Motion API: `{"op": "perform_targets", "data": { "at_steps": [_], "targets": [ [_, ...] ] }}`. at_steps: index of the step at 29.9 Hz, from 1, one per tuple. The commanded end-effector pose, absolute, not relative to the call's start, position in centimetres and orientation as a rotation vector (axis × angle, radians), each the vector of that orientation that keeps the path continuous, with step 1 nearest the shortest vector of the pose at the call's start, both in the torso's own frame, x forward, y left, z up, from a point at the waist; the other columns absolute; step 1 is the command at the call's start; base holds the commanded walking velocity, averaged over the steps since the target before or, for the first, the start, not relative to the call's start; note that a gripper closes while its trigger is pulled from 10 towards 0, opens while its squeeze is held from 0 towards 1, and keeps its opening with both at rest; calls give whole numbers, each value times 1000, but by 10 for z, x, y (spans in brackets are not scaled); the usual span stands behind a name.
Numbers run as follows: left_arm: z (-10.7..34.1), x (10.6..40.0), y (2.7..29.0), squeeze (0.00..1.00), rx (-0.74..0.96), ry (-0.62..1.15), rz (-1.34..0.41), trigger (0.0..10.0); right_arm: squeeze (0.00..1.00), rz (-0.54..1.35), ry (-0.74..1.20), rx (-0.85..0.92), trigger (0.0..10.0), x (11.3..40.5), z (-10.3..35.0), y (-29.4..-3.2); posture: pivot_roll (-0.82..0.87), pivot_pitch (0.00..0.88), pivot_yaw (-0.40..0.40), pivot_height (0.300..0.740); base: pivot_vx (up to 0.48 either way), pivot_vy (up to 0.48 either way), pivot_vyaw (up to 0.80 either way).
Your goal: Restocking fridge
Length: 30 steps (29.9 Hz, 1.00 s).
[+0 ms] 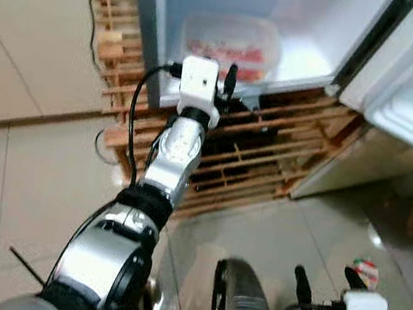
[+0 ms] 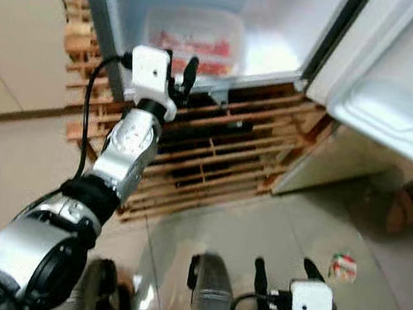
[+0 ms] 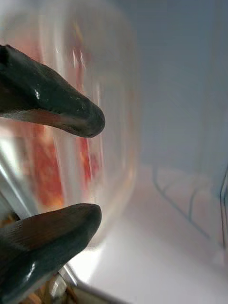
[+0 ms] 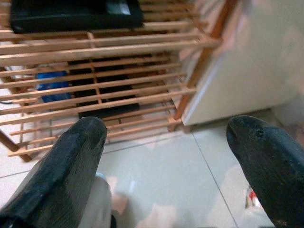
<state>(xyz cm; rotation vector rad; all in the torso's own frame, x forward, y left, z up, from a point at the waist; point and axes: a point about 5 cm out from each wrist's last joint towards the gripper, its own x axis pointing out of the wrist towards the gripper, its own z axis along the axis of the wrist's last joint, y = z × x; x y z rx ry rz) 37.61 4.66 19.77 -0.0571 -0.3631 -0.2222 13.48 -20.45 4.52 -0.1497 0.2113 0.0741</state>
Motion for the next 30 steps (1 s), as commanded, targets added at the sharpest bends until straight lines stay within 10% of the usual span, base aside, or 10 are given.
{"op": "perform_targets", "data": {
  "at_steps": [1,21,30],
  "targets": [
    [200,374,37,0,-60,-370,-259,10000,0,64,231,-160,10000,131,43,-210,-293,230,-29,646,480,0,0],
    [191,365,27,0,-63,-330,-298,10000,0,67,212,-148,10000,134,54,-200,-284,228,-25,646,0,0,0],
    [157,316,38,0,-30,-197,-477,10000,0,54,149,-106,10000,160,70,-187,-194,159,0,646,0,0,0]
  ]
}}
